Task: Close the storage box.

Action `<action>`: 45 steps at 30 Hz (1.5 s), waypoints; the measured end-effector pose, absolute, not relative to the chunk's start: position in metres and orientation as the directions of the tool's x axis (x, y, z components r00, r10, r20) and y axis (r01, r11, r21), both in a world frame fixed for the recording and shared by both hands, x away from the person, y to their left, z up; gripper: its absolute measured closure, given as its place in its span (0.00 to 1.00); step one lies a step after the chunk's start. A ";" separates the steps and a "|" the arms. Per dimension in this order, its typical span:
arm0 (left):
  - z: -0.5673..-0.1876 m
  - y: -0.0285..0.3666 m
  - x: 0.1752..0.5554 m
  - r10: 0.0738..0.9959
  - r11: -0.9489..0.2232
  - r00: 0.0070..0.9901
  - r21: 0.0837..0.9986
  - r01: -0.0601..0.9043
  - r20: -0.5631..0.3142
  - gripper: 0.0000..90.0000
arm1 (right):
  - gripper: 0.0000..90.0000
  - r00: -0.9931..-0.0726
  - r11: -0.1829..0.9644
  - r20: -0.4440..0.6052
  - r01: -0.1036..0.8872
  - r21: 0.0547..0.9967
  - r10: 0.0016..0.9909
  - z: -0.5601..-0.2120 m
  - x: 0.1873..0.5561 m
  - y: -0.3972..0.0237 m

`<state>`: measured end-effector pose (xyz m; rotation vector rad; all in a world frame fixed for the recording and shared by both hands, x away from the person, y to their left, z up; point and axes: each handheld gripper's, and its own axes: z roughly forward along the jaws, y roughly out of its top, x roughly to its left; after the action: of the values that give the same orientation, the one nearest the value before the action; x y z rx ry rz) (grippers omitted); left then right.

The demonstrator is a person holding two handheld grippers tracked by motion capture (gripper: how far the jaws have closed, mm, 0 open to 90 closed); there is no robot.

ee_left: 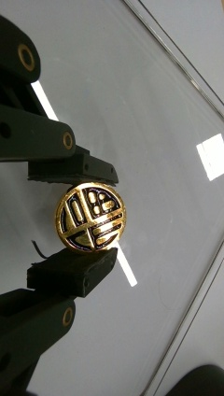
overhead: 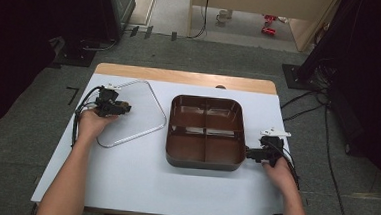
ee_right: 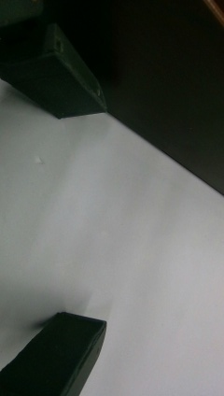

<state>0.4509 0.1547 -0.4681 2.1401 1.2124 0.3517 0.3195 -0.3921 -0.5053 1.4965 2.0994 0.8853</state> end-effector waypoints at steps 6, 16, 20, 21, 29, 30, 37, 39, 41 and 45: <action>-0.459 0.152 0.448 0.836 -0.370 0.543 0.652 0.662 -0.076 0.66 | 0.00 -0.338 0.221 0.030 0.679 0.701 0.941 -0.505 0.319 -0.392; -0.431 0.157 0.439 0.835 -0.351 0.542 0.668 0.656 -0.094 0.66 | 0.00 -0.338 0.221 0.031 0.679 0.700 0.941 -0.505 0.319 -0.392; -0.417 0.157 0.434 0.833 -0.346 0.544 0.675 0.652 -0.098 0.66 | 0.00 -0.338 0.221 0.031 0.679 0.701 0.941 -0.505 0.319 -0.392; -0.417 0.157 0.434 0.833 -0.346 0.544 0.675 0.652 -0.098 0.66 | 0.00 -0.338 0.221 0.031 0.679 0.701 0.941 -0.505 0.319 -0.392; -0.389 0.159 0.426 0.830 -0.310 0.537 0.675 0.669 -0.151 0.66 | 0.00 -0.338 0.221 0.030 0.678 0.701 0.941 -0.505 0.319 -0.392; -0.387 0.158 0.425 0.828 -0.314 0.540 0.675 0.668 -0.149 0.66 | 0.00 -0.338 0.221 0.031 0.679 0.700 0.941 -0.505 0.319 -0.392; -0.373 0.139 0.416 0.793 -0.340 0.592 0.701 0.627 -0.146 0.66 | 0.00 -0.338 0.222 0.030 0.678 0.701 0.941 -0.505 0.319 -0.392; -0.370 0.132 0.413 0.781 -0.346 0.608 0.712 0.611 -0.143 0.66 | 0.00 -0.339 0.223 0.029 0.678 0.700 0.940 -0.505 0.319 -0.392; -0.367 0.123 0.411 0.763 -0.355 0.631 0.722 0.594 -0.143 0.66 | 0.00 -0.339 0.222 0.030 0.679 0.700 0.940 -0.505 0.319 -0.392; -0.363 0.104 0.404 0.745 -0.401 0.661 0.729 0.555 -0.093 0.66 | 0.00 -0.338 0.221 0.030 0.679 0.700 0.941 -0.505 0.319 -0.392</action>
<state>0.4039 0.1036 -0.3632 2.1123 1.0023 0.3175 0.3194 -0.3921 -0.5053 1.4967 2.0999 0.8845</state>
